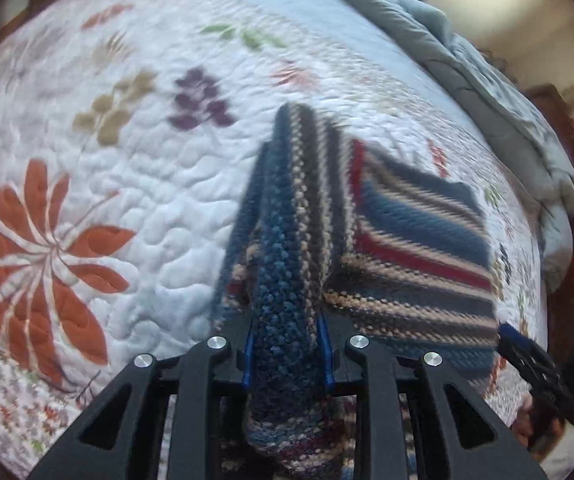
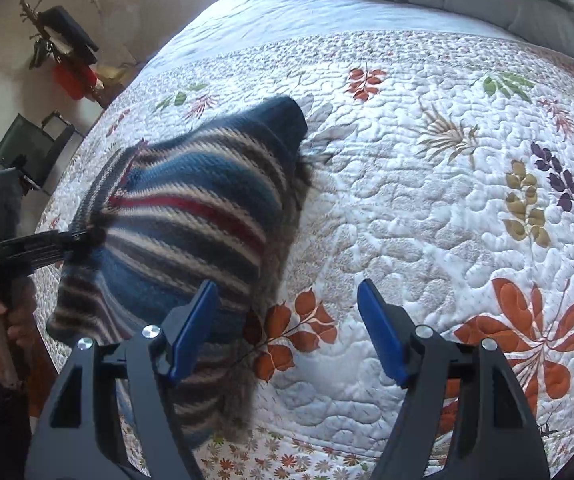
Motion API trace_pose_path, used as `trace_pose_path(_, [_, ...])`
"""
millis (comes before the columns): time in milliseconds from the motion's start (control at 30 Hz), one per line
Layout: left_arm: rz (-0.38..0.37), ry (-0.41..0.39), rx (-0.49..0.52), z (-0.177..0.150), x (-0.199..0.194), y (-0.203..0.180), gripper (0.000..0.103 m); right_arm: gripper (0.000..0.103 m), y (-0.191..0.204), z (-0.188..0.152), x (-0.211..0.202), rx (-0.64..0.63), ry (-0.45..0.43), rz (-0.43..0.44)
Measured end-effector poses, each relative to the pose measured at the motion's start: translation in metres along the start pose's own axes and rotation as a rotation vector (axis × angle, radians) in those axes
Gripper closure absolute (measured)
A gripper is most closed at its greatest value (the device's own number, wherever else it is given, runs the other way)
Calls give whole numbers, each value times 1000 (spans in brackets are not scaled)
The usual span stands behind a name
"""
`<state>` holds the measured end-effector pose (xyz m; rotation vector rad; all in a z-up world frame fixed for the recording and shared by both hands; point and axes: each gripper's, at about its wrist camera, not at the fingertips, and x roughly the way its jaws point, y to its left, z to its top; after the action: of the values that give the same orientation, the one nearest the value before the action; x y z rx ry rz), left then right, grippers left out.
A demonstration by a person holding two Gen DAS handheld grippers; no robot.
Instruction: Fold small clothes
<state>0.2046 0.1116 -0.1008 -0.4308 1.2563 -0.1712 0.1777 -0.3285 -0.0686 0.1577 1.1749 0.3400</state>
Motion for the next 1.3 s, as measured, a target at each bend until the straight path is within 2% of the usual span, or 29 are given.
trace_pose_path(67, [-48,1,-41,2,2,9,78,31,3,-1,6,-14,10,-5])
trace_pose_path(100, [-58,2,-30,2,0,8,78,31,4,-2,8,-19,15,-3])
trace_pose_path(233, [-16,-21,92,3,-5,-16,78,31,12,-4,15,-43,26,-26])
trace_pose_path(333, [-14,-31,122,10,-1,-24,78,31,12,-5,13,-41,17,-40])
trace_pose_path(500, [-44,3,97,11,18,-11,75,31,17,-6,5,-53,3,-20])
trace_pose_path(633, [-90,-9,85,2,17,-1,74,31,23,-6,9,-84,1,-36])
trace_pose_path(733, [-121,-8,39,3,7,3,70,31,15,-5,10,-42,13,-11])
trace_pose_path(833, [-80,-36,58,-9,-20,-2,69,31,14,-8,1,-46,-1,-21])
trace_pose_path(900, [-25,-53,91,-26,-41,-5,69,31,16,-14,-5,-49,-2,-28])
trace_pose_path(1033, [-9,-87,151,-65,-73,-8,67,31,21,-29,-16,-33,4,-10])
trace_pose_path(1133, [-12,-78,188,-81,-73,-12,67,31,24,-48,-24,-9,5,1])
trace_pose_path(1300, [15,-31,201,-83,-50,-15,68,30,28,-76,-38,28,3,11])
